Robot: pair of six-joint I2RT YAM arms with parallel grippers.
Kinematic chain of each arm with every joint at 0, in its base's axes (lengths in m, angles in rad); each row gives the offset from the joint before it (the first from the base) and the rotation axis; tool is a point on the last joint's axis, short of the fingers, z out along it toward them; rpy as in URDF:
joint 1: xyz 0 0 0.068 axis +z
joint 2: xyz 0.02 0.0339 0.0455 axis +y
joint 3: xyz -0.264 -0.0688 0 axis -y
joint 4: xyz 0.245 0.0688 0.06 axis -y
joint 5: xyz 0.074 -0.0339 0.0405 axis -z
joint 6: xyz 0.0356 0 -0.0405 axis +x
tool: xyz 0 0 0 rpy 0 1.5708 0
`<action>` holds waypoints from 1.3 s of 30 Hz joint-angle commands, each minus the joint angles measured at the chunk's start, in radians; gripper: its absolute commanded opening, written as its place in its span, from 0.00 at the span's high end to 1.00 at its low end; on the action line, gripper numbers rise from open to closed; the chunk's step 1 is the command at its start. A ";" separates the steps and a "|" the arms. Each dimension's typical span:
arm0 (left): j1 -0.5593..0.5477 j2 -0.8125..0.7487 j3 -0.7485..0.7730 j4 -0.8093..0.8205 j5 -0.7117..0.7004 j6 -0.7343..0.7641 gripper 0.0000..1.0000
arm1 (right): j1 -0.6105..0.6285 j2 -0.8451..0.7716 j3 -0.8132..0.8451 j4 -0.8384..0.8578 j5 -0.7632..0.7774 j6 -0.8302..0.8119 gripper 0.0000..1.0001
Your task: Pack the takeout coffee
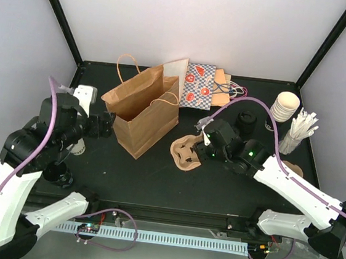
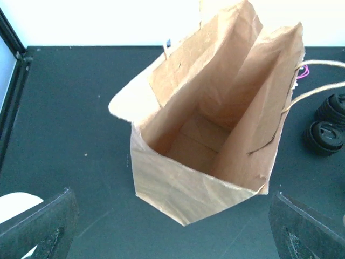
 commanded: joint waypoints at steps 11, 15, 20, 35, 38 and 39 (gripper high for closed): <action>0.021 0.294 0.183 0.128 0.276 0.270 0.11 | -0.135 -0.099 -0.021 0.071 -0.236 0.037 0.59; 0.005 0.385 0.216 0.150 0.374 0.358 0.14 | -0.156 -0.134 0.026 0.013 -0.210 0.027 0.60; -0.051 0.429 0.214 0.203 0.312 0.407 0.16 | -0.167 -0.189 0.076 -0.039 -0.087 0.034 0.61; -0.210 0.554 0.198 0.170 0.036 0.503 0.85 | -0.171 -0.236 0.193 -0.094 -0.003 0.030 0.62; -0.278 0.553 0.191 0.155 -0.064 0.514 0.98 | -0.171 -0.217 0.247 -0.114 0.014 0.026 0.62; -0.301 0.548 0.188 0.150 -0.083 0.510 0.98 | -0.171 -0.212 0.259 -0.116 0.019 0.026 0.62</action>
